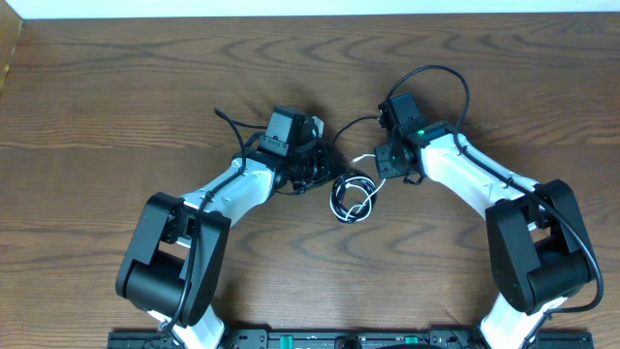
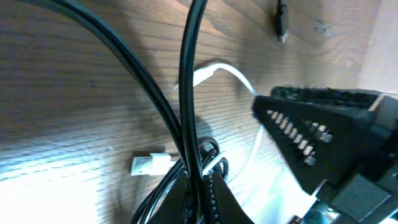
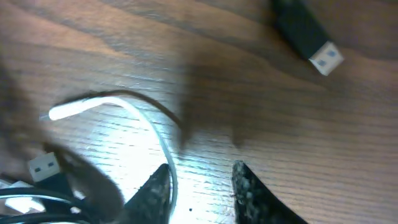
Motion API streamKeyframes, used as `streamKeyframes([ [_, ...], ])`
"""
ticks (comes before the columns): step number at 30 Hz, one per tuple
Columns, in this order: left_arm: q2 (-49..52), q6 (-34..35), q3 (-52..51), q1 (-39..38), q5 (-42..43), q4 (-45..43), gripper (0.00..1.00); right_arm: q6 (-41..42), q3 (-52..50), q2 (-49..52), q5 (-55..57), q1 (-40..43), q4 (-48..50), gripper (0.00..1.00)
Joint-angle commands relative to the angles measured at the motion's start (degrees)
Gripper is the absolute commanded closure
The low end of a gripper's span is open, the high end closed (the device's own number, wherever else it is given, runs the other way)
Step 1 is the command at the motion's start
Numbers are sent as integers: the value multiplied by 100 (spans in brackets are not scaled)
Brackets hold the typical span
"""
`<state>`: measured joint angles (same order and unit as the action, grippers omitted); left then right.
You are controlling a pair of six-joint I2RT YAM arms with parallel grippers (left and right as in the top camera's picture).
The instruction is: Untangle cables
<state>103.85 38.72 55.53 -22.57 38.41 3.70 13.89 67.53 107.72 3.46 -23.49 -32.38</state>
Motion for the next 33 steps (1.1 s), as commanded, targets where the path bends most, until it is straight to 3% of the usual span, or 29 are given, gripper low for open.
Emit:
streamKeyframes([
  [1, 61, -369, -57, -2, -186, 37, 92, 157, -28, -157, 238, -20, -61, 76],
  [14, 63, -863, -57, -35, -538, 103, 92, 199, -37, -157, -105, -24, -105, 99],
  [24, 63, -1991, -57, -514, -920, 129, 92, 391, -37, -157, -323, -90, -109, 99],
  [29, 63, -2031, -57, -719, -1869, 321, 92, 391, -37, -157, -321, -216, -98, 99],
  [33, 63, -2114, -57, -883, -1993, 378, 92, 391, -37, -157, -321, -293, -61, 99],
])
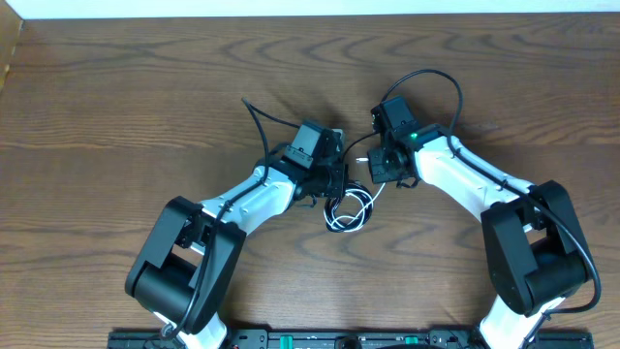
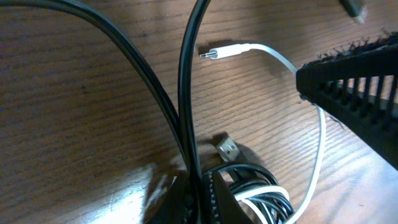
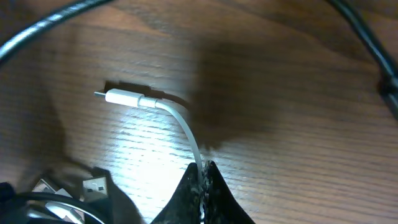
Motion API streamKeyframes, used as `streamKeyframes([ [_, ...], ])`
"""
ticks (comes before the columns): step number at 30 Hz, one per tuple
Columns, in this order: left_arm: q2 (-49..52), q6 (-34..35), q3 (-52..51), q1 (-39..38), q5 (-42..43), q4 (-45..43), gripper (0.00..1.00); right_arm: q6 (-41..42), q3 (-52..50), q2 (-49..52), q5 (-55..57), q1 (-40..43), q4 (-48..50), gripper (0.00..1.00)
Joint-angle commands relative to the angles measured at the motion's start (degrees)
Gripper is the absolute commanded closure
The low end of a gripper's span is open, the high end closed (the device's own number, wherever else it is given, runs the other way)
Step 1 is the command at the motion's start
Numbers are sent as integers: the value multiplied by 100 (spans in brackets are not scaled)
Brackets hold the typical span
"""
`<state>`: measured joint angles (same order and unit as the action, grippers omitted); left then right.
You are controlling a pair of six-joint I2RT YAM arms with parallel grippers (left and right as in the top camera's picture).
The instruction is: Untangle cables
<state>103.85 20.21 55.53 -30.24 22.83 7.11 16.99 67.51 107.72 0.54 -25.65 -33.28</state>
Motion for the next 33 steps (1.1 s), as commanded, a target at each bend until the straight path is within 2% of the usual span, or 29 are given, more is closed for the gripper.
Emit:
streamKeyframes([
  [1, 63, -262, -57, -129, -435, 33, 92, 79, -35, -157, -28, -83, 31, 99],
  [8, 63, -260, -57, -162, -448, 37, 92, 79, -35, -160, -28, -103, 33, 99],
  [9, 61, -260, -57, -162, -448, 39, 83, 79, -35, -157, -28, -103, 31, 99],
  [10, 61, -260, -57, -160, -446, 42, 66, 79, -35, -157, -28, -103, 31, 99],
  [11, 48, -260, -55, -155, -448, 35, 61, 79, -35, -157, -28, -103, 31, 99],
  [15, -52, -251, -13, -72, -420, 35, 50, 79, -35, -157, -28, -103, 31, 99],
  [18, -214, -195, 4, -7, -404, 37, 37, 79, -35, -157, -28, -103, 31, 99],
  [23, -586, -190, 9, 28, -435, 129, 37, 79, -35, -157, -28, -103, 35, 99],
  [27, -828, 426, 11, 334, -575, 634, 39, 76, -35, -160, -28, -103, 55, 99],
  [29, -841, 643, 11, 560, -575, 975, 48, 61, -35, -157, -28, -103, 76, 99],
  [31, -839, 693, 11, 811, -577, 1388, 74, -240, -31, -160, -31, -103, 166, 99],
  [33, -839, 691, 11, 1082, -577, 1823, 89, -750, 55, -188, -96, -103, 144, 97],
])
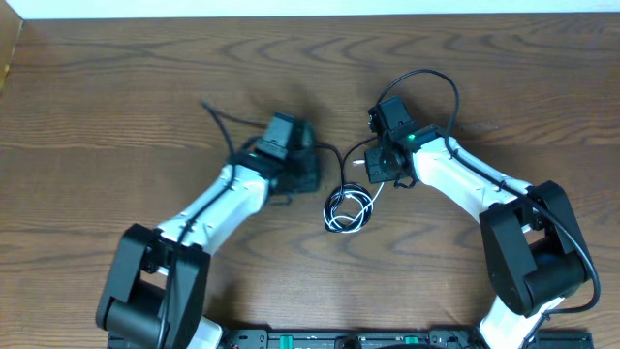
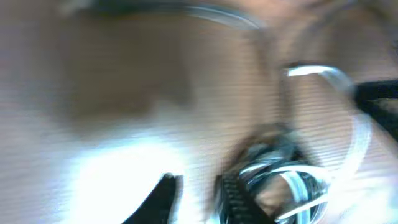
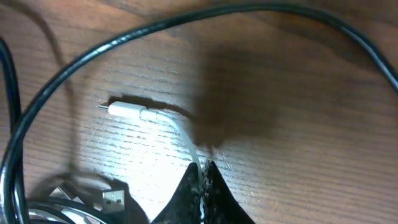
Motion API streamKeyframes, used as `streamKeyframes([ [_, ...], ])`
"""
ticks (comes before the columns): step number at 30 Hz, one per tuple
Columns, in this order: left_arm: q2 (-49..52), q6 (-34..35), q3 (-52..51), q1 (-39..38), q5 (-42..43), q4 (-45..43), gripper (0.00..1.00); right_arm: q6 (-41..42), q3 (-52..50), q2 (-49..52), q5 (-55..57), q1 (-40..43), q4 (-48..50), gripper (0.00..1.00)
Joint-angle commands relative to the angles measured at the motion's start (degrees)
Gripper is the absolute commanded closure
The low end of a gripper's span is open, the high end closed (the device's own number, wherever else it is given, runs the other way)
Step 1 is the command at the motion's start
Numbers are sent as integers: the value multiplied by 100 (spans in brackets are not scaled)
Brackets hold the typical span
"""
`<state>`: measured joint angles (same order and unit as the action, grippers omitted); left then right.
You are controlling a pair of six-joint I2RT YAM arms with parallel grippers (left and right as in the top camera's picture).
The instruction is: Untangle cables
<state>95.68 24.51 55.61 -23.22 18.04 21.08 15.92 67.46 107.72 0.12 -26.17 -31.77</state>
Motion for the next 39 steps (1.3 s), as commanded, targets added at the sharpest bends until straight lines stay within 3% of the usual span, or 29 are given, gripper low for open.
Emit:
streamKeyframes([
  [1, -22, 260, 2, 514, -98, 577, 92, -857, 153, -225, -85, -50, -131, 97],
  [6, -22, 256, 0, 1298, -98, 894, 92, -940, 516, -516, -87, -50, -588, 89],
  [7, -22, 256, 0, 1440, -98, 876, 92, -938, 520, -605, -94, -50, -621, 80],
  [11, -22, 258, 0, 1888, -101, 748, 92, -1014, 520, -837, -343, -57, -691, 63],
  [15, -22, 260, 0, 2194, -101, 341, 92, -1615, 518, -883, -1360, -57, -798, 62],
  [19, -22, 254, 0, 2334, -133, -177, 92, -1690, 492, -870, -2238, -79, -979, 62],
  [22, -22, 256, 0, 2343, -682, -251, 92, -1982, 474, -870, -2516, -262, -1384, 63],
  [30, -22, 258, 0, 2343, -911, -168, 92, -2785, 431, -634, -2162, -1141, -1856, 43],
  [34, -22, 258, 0, 2343, -909, -170, 92, -2780, 269, -289, -1405, -1521, -1858, 41],
  [39, -22, 258, 0, 2343, -907, -170, 92, -2754, 227, 181, -789, -1733, -1834, 58],
])
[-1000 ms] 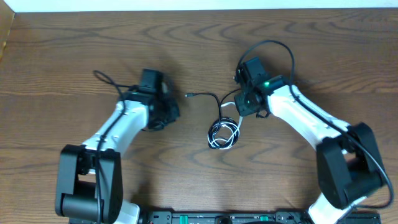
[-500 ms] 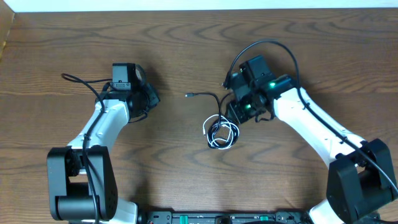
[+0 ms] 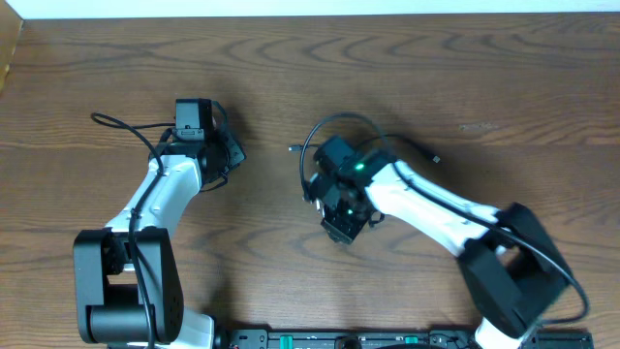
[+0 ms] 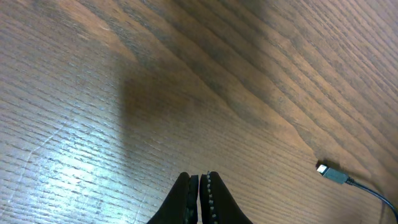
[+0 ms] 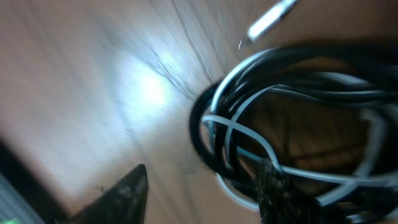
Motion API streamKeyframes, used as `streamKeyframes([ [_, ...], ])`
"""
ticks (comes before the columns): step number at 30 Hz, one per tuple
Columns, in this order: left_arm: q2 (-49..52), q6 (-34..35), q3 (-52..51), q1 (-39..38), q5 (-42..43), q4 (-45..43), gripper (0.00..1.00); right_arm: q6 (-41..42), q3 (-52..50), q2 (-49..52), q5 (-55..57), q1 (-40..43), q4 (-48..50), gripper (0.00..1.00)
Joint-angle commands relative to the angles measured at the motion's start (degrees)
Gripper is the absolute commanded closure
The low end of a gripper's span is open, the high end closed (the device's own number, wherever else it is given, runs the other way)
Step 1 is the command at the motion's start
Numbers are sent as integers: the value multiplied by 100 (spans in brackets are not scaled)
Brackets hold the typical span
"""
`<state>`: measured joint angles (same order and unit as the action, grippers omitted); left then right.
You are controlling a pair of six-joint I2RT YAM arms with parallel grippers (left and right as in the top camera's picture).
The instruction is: Untangle cables
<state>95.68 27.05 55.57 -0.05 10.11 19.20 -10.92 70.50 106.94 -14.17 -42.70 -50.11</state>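
Observation:
A coil of black and white cables [image 5: 211, 127] fills the right wrist view, a white plug [image 5: 268, 23] sticking out past it. My right gripper [image 5: 199, 186] is open right over the coil, one finger [image 5: 273, 190] against its strands. Overhead, the right gripper [image 3: 341, 223] hides most of the coil. A black cable loop [image 3: 329, 124] arcs above it to a plug [image 3: 294, 148]. My left gripper [image 3: 231, 155] is far left, shut, jaws [image 4: 200, 180] over bare wood with no cable showing between them. A dark plug [image 4: 329, 174] lies ahead of it.
The wooden table [image 3: 310, 58] runs back to a white wall edge. A thin black wire [image 3: 116, 124] trails from the left wrist toward the table's left side. Another small cable end [image 3: 434, 158] lies right of the right arm.
My left gripper has gone from beside the coil to the far left and is shut. My right gripper has let go of the white cable and now stands open over the coil.
First my left gripper was shut on black cables at the coil, and my right was open over the white cable. Then the right shut on the white cable. Then the left looked open, further left. Now neither holds a cable.

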Motion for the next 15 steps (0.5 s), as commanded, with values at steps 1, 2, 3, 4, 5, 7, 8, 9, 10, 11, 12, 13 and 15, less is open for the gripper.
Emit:
streamKeyframes([
  [1, -22, 4, 4, 26, -114, 17, 92, -39, -76, 302, 680, -92, 13, 64],
  [2, -22, 4, 4, 26, -114, 17, 92, -20, -76, 321, 667, -92, 24, 68],
  [3, -22, 4, 4, 26, -114, 17, 92, 17, -76, 321, 654, -90, 44, 74],
  [4, -22, 4, 4, 26, -114, 17, 92, 50, -68, 321, 654, -92, 66, 76],
  [5, -22, 4, 4, 26, -114, 17, 92, 61, -31, 321, 649, -90, 74, 80],
  [7, -22, 4, 4, 26, -114, 17, 92, 59, 48, 321, 577, -87, 76, 99],
  [8, -22, 4, 4, 26, -111, 20, 92, 59, 98, 321, 507, -83, 76, 99],
  [9, -22, 2, 4, 26, -72, 20, 92, 59, 186, 321, 402, -79, 63, 99],
  [10, -22, -2, 4, 26, 22, 20, 92, 57, 271, 321, 286, -68, 57, 99],
  [11, -22, -83, 4, 26, 232, 15, 92, 57, 413, 321, 28, -31, 42, 99],
  [12, -22, -166, 4, 26, 330, 13, 92, 59, 494, 321, -140, -4, 35, 99],
  [13, -22, -251, 4, 26, 452, 7, 92, 59, 584, 321, -398, 37, 39, 99],
  [15, -22, -422, 7, 28, 785, -31, 92, 50, 719, 321, -951, 136, 52, 99],
])
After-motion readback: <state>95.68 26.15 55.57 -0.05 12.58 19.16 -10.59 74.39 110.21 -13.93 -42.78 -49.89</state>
